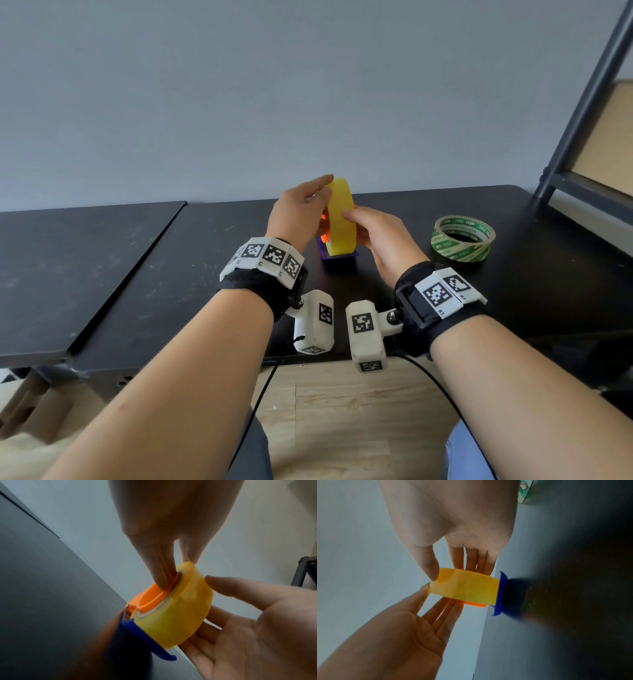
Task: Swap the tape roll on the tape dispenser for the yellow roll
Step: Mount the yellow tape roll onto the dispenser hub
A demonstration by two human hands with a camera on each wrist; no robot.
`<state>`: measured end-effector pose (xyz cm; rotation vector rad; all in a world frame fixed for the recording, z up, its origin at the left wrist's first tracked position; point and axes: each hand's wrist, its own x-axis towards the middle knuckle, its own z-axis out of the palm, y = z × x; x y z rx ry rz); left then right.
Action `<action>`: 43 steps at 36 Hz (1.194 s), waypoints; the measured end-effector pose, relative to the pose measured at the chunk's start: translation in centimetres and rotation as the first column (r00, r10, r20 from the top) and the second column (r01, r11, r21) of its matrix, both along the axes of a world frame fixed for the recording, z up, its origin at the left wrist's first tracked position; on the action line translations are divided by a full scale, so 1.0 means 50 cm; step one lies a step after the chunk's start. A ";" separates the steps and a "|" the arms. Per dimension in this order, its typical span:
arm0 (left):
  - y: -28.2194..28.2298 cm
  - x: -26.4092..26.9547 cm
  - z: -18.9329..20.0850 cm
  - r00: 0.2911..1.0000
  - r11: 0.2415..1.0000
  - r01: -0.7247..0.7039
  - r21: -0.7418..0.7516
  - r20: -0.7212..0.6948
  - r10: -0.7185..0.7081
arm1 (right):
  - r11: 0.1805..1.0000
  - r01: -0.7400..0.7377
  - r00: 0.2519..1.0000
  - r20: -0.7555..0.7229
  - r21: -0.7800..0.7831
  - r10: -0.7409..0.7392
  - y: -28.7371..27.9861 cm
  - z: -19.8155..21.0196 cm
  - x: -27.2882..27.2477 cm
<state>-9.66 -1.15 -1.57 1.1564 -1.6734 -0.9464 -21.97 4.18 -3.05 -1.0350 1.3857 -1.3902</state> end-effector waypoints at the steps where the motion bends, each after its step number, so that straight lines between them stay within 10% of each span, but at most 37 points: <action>1: 0.000 0.000 0.001 1.000 1.000 0.012 0.010 0.001 -0.012 | 1.000 -0.003 1.000 -0.001 0.002 0.003 0.001 0.000 0.000; 43: -0.008 0.005 0.001 0.980 0.976 0.199 0.090 0.005 -0.200 | 0.991 0.092 0.996 0.010 0.099 -0.094 0.029 0.031 0.013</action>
